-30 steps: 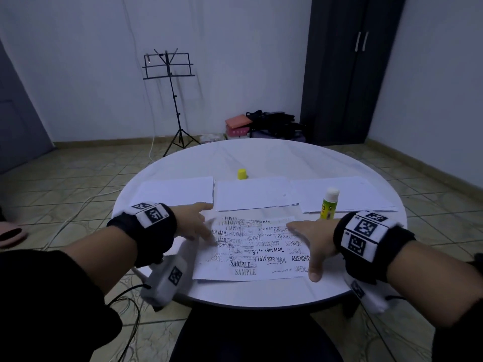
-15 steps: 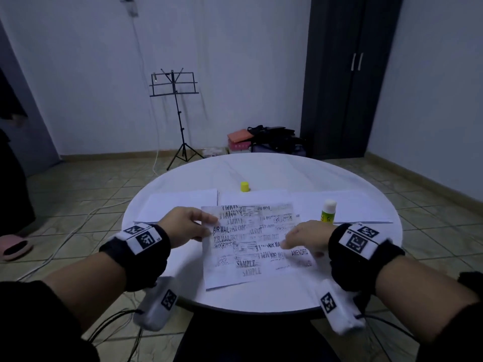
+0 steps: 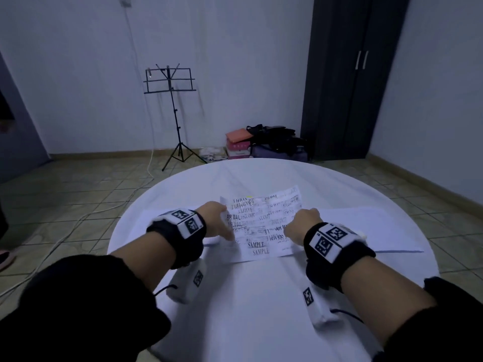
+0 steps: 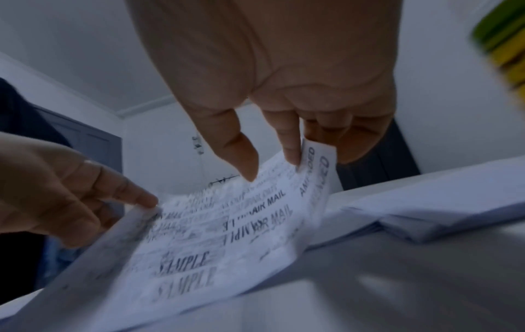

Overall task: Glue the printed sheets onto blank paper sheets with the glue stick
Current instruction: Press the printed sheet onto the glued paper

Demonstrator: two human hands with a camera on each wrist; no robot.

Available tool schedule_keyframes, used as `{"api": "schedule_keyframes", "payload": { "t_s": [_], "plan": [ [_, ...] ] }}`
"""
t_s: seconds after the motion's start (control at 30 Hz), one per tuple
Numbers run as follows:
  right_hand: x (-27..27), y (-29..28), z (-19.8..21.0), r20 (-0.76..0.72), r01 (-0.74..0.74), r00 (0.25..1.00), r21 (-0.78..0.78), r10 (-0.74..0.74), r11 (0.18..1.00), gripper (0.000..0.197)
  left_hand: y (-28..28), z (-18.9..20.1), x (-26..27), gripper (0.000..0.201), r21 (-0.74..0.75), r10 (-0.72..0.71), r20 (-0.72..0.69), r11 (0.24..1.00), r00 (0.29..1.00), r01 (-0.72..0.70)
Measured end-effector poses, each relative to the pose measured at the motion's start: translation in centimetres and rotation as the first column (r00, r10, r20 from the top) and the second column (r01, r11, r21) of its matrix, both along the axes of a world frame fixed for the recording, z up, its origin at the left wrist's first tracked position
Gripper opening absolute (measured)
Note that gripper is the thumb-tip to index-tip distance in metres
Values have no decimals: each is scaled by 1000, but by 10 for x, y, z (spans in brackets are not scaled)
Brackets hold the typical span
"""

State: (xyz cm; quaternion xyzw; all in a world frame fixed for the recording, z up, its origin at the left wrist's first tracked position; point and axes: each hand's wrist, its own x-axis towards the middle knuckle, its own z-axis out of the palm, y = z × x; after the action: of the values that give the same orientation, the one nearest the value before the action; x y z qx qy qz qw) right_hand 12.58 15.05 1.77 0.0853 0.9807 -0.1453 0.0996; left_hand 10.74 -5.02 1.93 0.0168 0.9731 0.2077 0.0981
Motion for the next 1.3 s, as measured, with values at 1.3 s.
{"api": "schedule_keyframes", "payload": {
  "t_s": [1.3],
  "plan": [
    [-82,-158,-20,193,-482,876,304,442,822,31,-157,-14,-67,67,-521,74,109,853,991,-6]
  ]
}}
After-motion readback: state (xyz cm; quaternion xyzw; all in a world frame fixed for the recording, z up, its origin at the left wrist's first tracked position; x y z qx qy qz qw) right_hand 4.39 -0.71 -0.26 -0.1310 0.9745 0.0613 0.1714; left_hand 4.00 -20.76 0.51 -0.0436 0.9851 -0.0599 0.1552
